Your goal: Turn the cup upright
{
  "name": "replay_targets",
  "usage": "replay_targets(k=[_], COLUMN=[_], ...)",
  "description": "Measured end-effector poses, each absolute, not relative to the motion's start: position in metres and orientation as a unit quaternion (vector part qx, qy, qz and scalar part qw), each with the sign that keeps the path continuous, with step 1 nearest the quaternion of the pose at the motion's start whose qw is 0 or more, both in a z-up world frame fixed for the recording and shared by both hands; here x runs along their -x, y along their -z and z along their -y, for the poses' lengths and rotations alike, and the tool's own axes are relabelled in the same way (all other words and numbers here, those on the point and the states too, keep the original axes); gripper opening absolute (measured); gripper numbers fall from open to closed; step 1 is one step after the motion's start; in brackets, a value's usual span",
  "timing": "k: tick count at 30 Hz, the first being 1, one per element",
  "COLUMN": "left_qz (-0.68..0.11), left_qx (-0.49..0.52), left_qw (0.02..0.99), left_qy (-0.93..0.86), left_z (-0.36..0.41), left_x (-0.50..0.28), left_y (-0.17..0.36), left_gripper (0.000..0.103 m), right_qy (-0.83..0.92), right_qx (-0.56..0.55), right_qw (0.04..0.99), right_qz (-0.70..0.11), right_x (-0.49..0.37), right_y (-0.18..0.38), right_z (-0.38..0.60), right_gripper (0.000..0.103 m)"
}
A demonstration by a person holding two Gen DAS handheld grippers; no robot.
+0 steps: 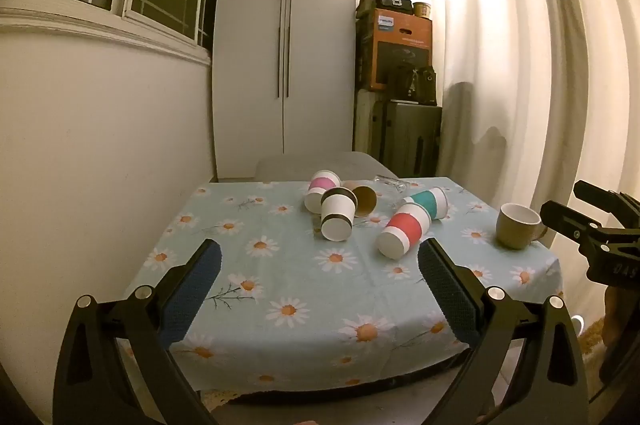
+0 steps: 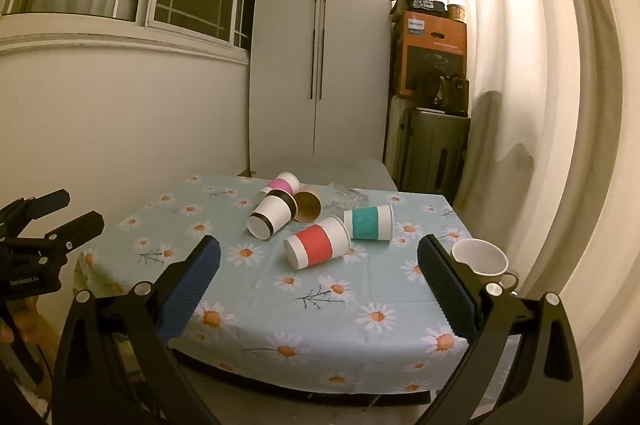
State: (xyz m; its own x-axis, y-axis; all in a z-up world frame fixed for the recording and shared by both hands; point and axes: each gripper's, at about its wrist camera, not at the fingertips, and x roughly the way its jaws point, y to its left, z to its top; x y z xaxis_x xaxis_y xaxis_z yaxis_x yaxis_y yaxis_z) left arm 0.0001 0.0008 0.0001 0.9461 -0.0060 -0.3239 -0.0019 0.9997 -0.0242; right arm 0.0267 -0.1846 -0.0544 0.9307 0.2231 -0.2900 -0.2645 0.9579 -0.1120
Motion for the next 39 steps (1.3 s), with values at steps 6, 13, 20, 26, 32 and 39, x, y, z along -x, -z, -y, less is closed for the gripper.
replay_targets(k=[6, 13, 20, 26, 32, 39], left_qz=[-0.163, -0.163, -0.164, -0.165, -0.165, -0.165], left_qx=[0.010, 0.008, 0.008, 0.007, 0.007, 0.007], left_qw=[0.987, 0.987, 0.986, 0.986, 0.986, 0.986], left_qy=[0.000, -0.002, -0.001, -0.001, 0.000, -0.001], left_z=[-0.0017, -0.0010, 0.0014, 0.0028, 0.0025, 0.0029], left_x=[0.0011, 0.0000, -0.0010, -0.0004, -0.0007, -0.0012], left_y=[-0.0004, 0.0005, 0.0024, 0.0033, 0.0025, 0.0027], left_gripper=[0.096, 0.096, 0.096, 0.096, 0.096, 0.096], right_qy=[-0.126, -0.124, -0.124, -0.126, -0.126, -0.126], right_qx=[0.073, 0.078, 0.077, 0.078, 0.078, 0.078], right_qw=[0.980, 0.978, 0.979, 0.978, 0.978, 0.978], right_qz=[-0.138, -0.146, -0.145, -0.146, -0.146, -0.147], right_x=[-0.0260, -0.0283, -0.0262, -0.0265, -0.0263, -0.0262], right_y=[0.0548, 0.0547, 0.0538, 0.0553, 0.0552, 0.0549], right_z=[0.1844, 0.1825, 0.1843, 0.1824, 0.1824, 0.1822], right_gripper=[0.098, 0.098, 0.098, 0.098, 0.098, 0.098])
